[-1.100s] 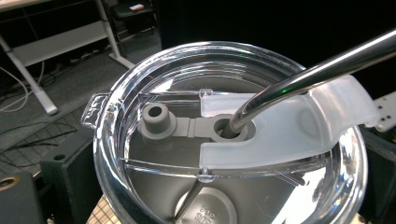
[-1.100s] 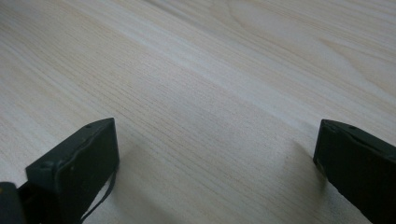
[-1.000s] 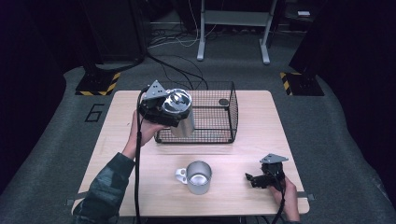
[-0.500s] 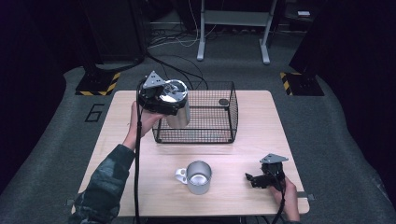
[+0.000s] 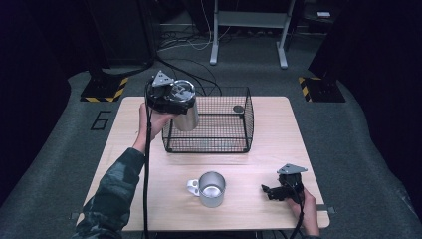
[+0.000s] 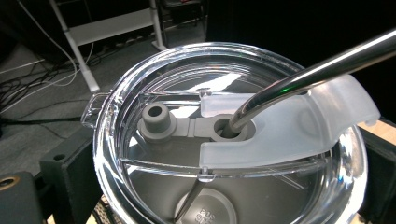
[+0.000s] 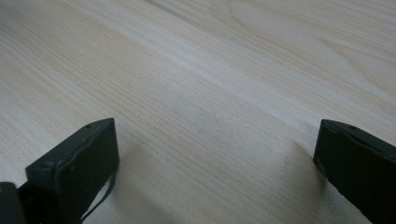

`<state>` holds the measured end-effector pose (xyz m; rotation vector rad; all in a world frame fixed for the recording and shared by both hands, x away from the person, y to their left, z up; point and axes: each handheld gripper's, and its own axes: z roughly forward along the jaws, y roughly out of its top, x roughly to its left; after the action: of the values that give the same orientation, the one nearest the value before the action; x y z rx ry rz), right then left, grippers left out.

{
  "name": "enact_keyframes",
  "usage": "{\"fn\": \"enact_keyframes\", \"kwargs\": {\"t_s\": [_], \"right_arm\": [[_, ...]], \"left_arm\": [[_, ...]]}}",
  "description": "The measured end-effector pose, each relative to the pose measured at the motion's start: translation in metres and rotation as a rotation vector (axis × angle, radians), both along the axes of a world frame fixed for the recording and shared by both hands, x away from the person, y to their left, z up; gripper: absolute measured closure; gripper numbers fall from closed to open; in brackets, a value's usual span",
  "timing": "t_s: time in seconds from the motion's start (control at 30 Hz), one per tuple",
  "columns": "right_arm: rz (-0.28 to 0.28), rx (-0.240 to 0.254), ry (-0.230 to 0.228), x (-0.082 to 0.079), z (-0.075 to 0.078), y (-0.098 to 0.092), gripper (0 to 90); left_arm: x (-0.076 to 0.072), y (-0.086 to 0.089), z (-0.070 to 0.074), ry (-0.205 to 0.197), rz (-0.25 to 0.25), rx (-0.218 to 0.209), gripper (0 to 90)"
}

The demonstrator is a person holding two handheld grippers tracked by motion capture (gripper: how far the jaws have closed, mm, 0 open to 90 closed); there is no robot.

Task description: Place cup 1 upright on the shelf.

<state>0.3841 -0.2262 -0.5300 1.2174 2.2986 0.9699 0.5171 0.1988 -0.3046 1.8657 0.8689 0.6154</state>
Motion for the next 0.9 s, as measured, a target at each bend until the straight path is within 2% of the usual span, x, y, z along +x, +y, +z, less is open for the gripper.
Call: {"fn": "enact_keyframes", "kwargs": {"t_s": [0.13,0.3,0.4,0.7,0.9], "right_arm": [[0.001,-0.001,0.000,0.000,0.000,0.000,0.0],[0.000,0.000,-0.001,0.000,0.000,0.000,0.0],[0.001,-0.001,-0.001,0.000,0.000,0.000,0.0],[-0.008,0.003,-0.002,0.000,0.000,0.000,0.0],[-0.007,0.003,0.000,0.000,0.000,0.000,0.0]], "left_arm": [[0.011,-0.005,-0.008,0.029,0.011,0.024,3.8],[0.018,-0.007,-0.014,0.043,0.025,0.021,3.8],[0.025,-0.008,-0.021,0.063,0.038,0.035,3.8],[0.035,-0.010,-0.036,0.097,0.052,0.047,3.8],[0.038,-0.013,-0.040,0.108,0.057,0.048,3.8]]}}
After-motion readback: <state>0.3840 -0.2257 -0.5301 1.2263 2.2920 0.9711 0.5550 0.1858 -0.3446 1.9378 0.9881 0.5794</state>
